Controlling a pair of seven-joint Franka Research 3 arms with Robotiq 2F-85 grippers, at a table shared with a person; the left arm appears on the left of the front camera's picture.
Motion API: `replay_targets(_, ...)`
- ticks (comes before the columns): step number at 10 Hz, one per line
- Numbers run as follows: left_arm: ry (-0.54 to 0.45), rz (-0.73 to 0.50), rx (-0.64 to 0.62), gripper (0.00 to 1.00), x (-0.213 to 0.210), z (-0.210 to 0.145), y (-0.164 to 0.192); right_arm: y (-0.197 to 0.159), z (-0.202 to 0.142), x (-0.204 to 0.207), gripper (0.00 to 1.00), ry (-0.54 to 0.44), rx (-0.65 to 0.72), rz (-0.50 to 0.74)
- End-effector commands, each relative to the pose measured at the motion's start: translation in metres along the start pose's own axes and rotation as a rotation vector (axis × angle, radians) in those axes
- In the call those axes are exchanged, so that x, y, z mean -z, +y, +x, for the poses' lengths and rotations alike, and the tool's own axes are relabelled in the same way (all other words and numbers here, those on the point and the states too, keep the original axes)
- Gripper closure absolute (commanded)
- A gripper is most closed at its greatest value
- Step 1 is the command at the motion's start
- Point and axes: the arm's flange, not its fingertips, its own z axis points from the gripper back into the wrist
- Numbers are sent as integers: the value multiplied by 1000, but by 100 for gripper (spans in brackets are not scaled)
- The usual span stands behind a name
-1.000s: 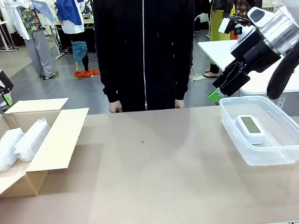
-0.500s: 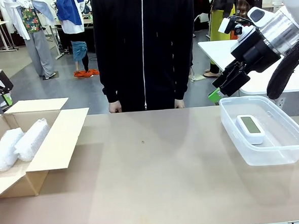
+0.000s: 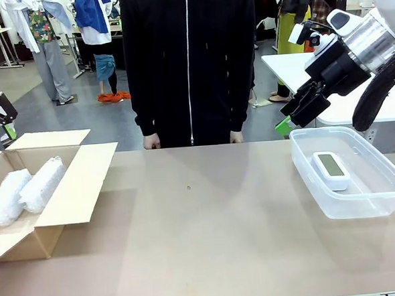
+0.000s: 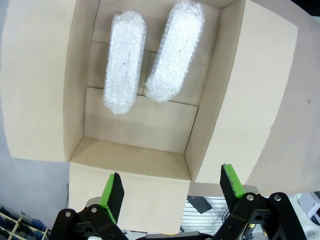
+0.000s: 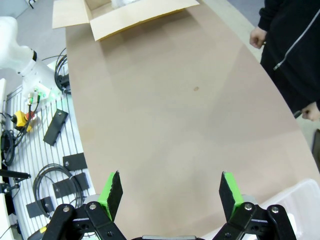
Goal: Separate and place wrapped and unwrapped clocks.
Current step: If the picked Digital clock is wrapped, place it in the Package Box ; if not, place it in the Organizing box.
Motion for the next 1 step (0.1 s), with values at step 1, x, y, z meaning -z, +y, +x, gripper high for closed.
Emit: replay_targets(1,-5,-2,2,0,-2,-2,-1,-2,-1,-2,0,8,-16,8)
